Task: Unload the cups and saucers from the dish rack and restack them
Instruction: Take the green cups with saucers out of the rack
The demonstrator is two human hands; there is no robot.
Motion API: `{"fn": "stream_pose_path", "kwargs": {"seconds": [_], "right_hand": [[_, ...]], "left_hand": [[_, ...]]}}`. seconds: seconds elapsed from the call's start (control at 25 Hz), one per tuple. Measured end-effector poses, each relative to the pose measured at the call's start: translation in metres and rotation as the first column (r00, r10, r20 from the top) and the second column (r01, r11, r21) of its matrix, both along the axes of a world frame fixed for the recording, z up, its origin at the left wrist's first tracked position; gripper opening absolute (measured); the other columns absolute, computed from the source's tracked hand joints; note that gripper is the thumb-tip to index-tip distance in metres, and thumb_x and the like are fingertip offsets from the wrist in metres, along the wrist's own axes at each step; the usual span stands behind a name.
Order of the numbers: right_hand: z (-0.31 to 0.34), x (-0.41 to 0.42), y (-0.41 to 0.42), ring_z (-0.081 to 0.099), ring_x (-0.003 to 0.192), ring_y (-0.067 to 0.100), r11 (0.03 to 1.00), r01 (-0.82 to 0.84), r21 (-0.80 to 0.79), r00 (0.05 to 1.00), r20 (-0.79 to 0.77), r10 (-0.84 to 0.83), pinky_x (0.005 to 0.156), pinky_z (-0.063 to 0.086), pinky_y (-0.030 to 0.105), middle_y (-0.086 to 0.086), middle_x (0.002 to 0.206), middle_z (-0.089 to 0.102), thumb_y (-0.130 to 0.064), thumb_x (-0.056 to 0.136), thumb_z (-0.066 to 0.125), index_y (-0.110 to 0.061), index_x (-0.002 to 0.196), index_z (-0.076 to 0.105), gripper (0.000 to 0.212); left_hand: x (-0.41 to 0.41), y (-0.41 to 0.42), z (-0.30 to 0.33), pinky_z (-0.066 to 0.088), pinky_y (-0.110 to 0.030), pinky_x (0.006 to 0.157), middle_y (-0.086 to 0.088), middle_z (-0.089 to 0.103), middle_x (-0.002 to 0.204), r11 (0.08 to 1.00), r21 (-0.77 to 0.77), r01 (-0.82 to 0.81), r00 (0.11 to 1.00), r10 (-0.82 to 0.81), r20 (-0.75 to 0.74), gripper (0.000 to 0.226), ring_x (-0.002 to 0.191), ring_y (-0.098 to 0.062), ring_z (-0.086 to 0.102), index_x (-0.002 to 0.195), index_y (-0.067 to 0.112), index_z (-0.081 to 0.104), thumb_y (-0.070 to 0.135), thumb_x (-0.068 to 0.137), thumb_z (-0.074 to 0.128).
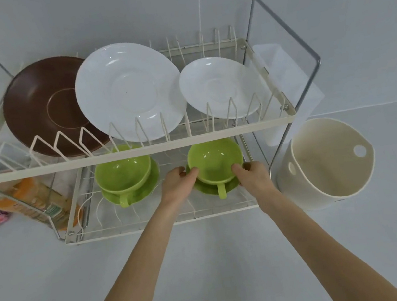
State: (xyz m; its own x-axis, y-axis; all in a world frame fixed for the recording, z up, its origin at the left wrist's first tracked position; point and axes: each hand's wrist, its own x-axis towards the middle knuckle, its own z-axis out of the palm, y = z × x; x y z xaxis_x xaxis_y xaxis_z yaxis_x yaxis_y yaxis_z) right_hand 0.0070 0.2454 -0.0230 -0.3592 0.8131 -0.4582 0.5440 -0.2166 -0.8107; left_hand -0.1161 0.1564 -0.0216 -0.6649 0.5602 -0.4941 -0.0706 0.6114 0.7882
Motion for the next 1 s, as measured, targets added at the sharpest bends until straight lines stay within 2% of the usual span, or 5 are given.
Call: {"fn": "stream_pose_path", "kwargs": {"seconds": [0.12,0.24,0.36,0.8,1.0], "right_hand": [[0.006,0.011,-0.015,0.045,0.071,0.021,1.000,-0.019,0.013,0.998,-0.058,0.020,0.070,0.047,0.038,0.011,0.073,0.047,-0.018,0.083,0.050,-0.001,0.075,0.054,0.019],[0.014,0.032,-0.037,0.051,0.077,0.029,0.998,-0.039,0.041,0.995,-0.093,0.043,0.082,0.050,0.044,0.017,0.080,0.053,-0.017,0.083,0.050,0.009,0.095,0.059,0.029],[0.016,0.058,-0.062,0.059,0.098,0.042,0.999,-0.024,0.025,0.992,-0.126,0.027,0.095,0.047,0.055,0.021,0.090,0.061,-0.017,0.081,0.051,0.002,0.096,0.061,0.026],[-0.022,0.124,-0.116,0.061,0.102,0.035,0.996,-0.013,-0.085,1.000,-0.027,0.011,0.097,0.048,0.049,0.017,0.099,0.067,-0.015,0.083,0.052,-0.003,0.094,0.064,0.020],[-0.031,0.121,-0.120,0.060,0.096,0.032,0.996,-0.057,-0.065,0.996,0.064,0.061,0.068,0.042,0.030,0.018,0.098,0.066,-0.013,0.084,0.052,0.003,0.102,0.062,0.027]], "left_hand": [[0.016,-0.019,0.009,0.053,-0.035,0.088,-0.009,0.062,0.096,0.992,0.108,-0.061,0.996,0.053,0.076,0.027,0.089,-0.024,0.063,0.099,0.005,0.062,0.021,0.080,0.051],[0.037,-0.048,0.017,0.052,-0.028,0.083,-0.007,0.059,0.112,0.974,0.196,-0.114,0.991,0.096,0.098,0.035,0.091,-0.021,0.064,0.118,0.008,0.056,0.014,0.084,0.050],[0.060,-0.074,0.023,0.051,-0.028,0.083,-0.007,0.057,0.117,0.967,0.216,-0.133,0.989,0.114,0.094,0.039,0.090,-0.021,0.064,0.123,0.011,0.053,0.015,0.084,0.052],[0.121,-0.134,-0.021,0.055,-0.019,0.070,-0.009,0.056,0.124,0.989,0.117,-0.088,0.987,0.071,0.143,0.041,0.097,-0.021,0.064,0.124,0.011,0.053,0.017,0.084,0.054],[0.119,-0.138,-0.035,0.054,-0.013,0.061,-0.005,0.060,0.110,0.996,0.067,-0.050,0.991,0.041,0.129,0.036,0.094,-0.021,0.062,0.121,0.011,0.056,0.015,0.085,0.053]]}}
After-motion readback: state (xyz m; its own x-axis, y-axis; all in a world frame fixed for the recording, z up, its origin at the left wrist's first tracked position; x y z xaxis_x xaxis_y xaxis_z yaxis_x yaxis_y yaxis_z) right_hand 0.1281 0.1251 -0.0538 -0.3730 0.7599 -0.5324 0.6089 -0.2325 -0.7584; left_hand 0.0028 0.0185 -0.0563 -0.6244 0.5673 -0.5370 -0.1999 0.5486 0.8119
